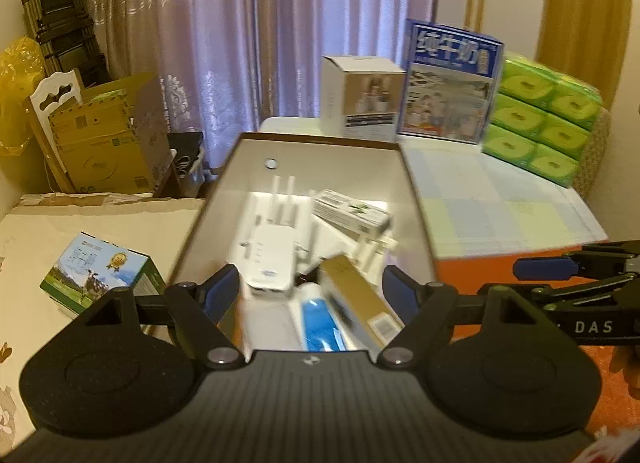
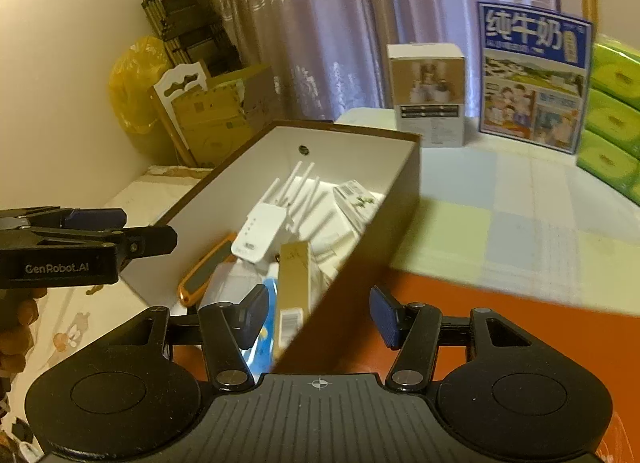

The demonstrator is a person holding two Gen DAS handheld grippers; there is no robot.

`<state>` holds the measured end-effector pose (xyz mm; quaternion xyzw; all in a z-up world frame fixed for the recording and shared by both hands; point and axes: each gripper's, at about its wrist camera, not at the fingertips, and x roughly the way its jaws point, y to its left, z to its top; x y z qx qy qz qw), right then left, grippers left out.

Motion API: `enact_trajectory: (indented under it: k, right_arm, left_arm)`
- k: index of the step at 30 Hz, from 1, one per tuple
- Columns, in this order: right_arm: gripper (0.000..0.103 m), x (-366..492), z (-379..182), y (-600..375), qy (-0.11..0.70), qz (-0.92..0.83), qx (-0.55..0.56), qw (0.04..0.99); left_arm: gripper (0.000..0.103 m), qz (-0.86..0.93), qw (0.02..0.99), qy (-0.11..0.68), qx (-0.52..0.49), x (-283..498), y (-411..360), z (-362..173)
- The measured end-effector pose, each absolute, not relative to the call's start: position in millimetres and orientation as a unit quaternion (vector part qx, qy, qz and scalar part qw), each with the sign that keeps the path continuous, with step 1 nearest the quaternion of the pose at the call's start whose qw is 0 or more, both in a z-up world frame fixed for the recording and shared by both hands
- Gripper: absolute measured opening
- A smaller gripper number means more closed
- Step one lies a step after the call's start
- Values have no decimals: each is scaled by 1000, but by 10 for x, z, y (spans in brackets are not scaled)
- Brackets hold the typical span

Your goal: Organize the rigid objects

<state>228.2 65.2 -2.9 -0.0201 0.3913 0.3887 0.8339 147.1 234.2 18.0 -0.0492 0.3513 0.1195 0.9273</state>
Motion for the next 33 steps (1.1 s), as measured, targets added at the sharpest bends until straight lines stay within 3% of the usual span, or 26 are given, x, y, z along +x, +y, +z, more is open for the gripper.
enact_trajectory:
  k: [19, 33]
  right_arm:
    - [54, 1594, 61, -1146, 425, 333, -1, 842]
    - [54, 1107, 68, -1991, 443, 296, 18, 846]
  left_arm:
    - [76, 70, 919, 383, -65, 912, 571, 127]
    - [76, 35, 912, 405, -57, 549, -129, 10]
